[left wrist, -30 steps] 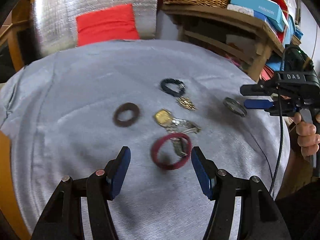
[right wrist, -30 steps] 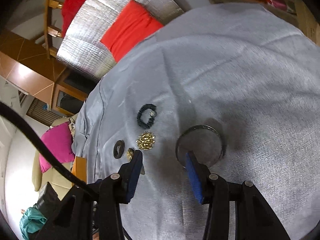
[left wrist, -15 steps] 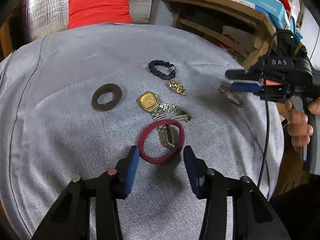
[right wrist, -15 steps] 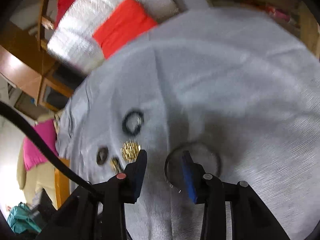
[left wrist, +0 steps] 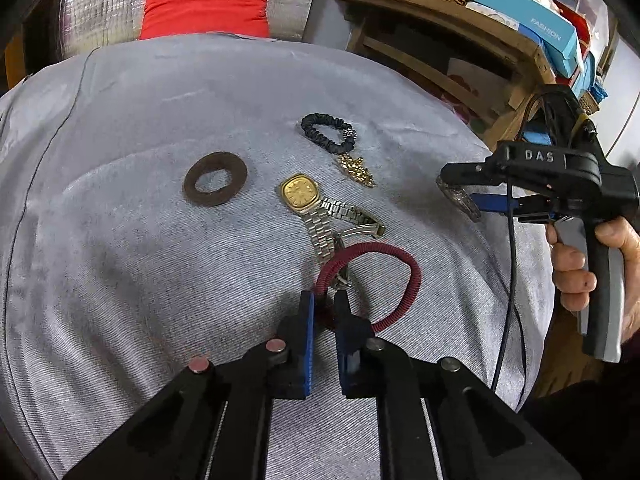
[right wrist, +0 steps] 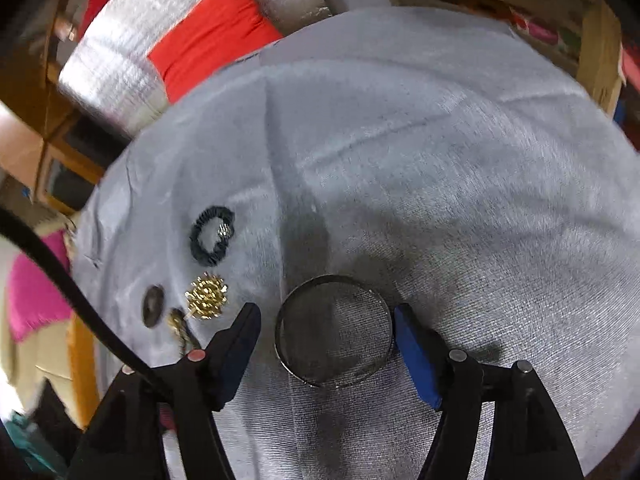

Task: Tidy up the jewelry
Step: 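Grasp the maroon hair tie with the left tool while the right tool grasps the silver bangle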

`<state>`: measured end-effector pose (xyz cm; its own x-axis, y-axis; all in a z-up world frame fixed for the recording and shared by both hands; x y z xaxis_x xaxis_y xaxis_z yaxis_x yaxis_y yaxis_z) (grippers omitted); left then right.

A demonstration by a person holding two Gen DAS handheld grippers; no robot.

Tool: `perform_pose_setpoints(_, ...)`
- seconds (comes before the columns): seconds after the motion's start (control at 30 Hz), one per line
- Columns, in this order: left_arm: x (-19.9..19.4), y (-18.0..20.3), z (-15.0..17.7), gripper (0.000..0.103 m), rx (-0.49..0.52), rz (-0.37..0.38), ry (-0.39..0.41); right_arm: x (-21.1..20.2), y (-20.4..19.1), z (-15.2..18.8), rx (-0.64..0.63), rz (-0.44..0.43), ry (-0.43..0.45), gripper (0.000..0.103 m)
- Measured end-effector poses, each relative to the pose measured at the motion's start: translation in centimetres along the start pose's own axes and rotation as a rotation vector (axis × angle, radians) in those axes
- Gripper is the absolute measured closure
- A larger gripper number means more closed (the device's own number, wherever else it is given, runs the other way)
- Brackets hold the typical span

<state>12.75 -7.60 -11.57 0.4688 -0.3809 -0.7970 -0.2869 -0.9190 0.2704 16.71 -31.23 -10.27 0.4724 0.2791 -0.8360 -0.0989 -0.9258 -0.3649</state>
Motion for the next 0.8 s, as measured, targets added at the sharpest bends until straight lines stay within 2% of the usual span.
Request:
perform_pose_setpoints(0.1,-0.2,-0.4,-0.2,0.094,-0.013,-0.002,0.006,0.1,-0.6,0.4,-0.045,0.053,0.007,0.032)
perform_pose_setpoints(0.13,-0.3,-0.5,-0.2,0.094,-0.019,-0.001,0.008,0.1,-0.7,0.5,-0.056,0.071,0.010,0.039)
perform_pose_setpoints(0.23,-0.7,-0.7,-0.5,0.094,-0.029,0.002,0.022,0.0,-1.2,0.9,-0.101,0.109,0.017,0.039)
perform_pose_setpoints(0.33,-0.9,-0.3,-0.6,0.094,-0.011,0.017,0.028,-0.1,-1.7,1.0,-0.109,0.115,0.021,0.039)
perform_pose_setpoints(0.43,-1.2,0.5,-0.7,0.093,0.012,0.034,0.044,-0.4,-2.0,0.9,-0.090,0.084,0.025,0.039)
perform_pose_setpoints(0.47,-1.3,0.7,-0.8,0.090,0.022,0.032,0.048,-0.5,-2.0,1.0,-0.086,0.077,0.028,0.039)
perform_pose_setpoints(0.53,-1.2,1.0,-0.8,0.070,0.021,0.041,0.041,-0.9,-1.7,0.9,-0.077,0.063,0.034,0.039)
perform_pose_setpoints(0.57,-0.9,1.0,-0.7,0.051,0.016,0.038,0.036,-1.0,-1.7,1.0,-0.073,0.057,0.036,0.039)
perform_pose_setpoints(0.6,-0.6,1.0,-0.7,0.047,0.018,0.022,0.034,-1.2,-1.5,1.0,-0.071,0.051,0.038,0.039)
perform_pose_setpoints(0.67,0.0,0.9,-0.4,0.048,0.027,0.007,0.018,-1.5,-1.3,1.0,-0.073,0.046,0.040,0.039)
perform_pose_setpoints(0.73,0.3,1.0,-0.2,0.067,0.024,0.014,0.008,-1.6,-1.4,1.1,-0.073,0.045,0.037,0.039)
perform_pose_setpoints(0.77,0.5,1.1,-0.2,0.085,0.025,0.020,0.000,-1.6,-1.4,1.2,-0.072,0.043,0.035,0.039)
perform_pose_setpoints(0.8,0.6,1.2,-0.1,0.095,0.029,0.021,-0.005,-1.6,-1.5,1.1,-0.073,0.041,0.035,0.039)
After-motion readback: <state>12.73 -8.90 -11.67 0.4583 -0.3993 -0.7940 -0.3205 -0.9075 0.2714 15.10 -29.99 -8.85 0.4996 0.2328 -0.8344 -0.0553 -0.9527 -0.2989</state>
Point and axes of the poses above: each gripper's, at about its wrist camera, not at the fingertips, and x roughly the way its jaws point, y to its right, z to its underside, the point moved 7 cm from there along x, roughly the way its jaws point, and after that the axes turned 4 degrees about -x, right-handed, at the moved point
